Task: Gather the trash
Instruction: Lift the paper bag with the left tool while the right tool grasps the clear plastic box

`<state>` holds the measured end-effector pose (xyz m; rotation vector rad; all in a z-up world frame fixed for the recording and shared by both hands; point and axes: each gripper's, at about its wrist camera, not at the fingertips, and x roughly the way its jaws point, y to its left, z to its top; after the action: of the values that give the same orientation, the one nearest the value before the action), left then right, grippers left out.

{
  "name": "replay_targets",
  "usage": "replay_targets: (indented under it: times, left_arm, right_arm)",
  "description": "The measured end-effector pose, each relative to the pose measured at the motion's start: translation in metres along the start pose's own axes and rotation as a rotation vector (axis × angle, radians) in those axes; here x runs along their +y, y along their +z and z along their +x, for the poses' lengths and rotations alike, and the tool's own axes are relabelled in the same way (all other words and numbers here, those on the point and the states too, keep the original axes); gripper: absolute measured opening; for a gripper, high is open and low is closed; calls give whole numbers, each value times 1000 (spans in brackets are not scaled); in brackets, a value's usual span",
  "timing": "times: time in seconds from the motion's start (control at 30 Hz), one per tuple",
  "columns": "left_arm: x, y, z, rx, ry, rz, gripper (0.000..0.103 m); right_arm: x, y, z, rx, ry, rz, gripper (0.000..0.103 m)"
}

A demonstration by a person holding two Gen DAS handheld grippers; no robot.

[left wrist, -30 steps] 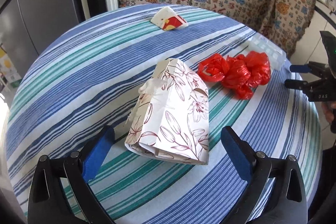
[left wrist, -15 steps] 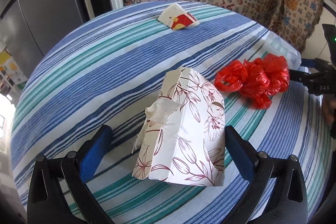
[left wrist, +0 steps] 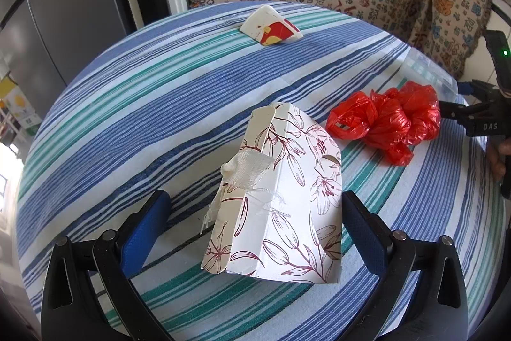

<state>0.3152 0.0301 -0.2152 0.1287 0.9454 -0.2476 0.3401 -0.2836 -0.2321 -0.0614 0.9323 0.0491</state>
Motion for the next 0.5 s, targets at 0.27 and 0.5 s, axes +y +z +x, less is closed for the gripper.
replay_targets:
  times: [0.27,0.5]
  left_arm:
    - [-1,-1,-1,-1,2,1,103]
    - [-2,-1,-1,-2,3,1,103]
  right_arm:
    - [0,0,0,0,1,-1,103]
    - [0,0,0,0,1,-2,103]
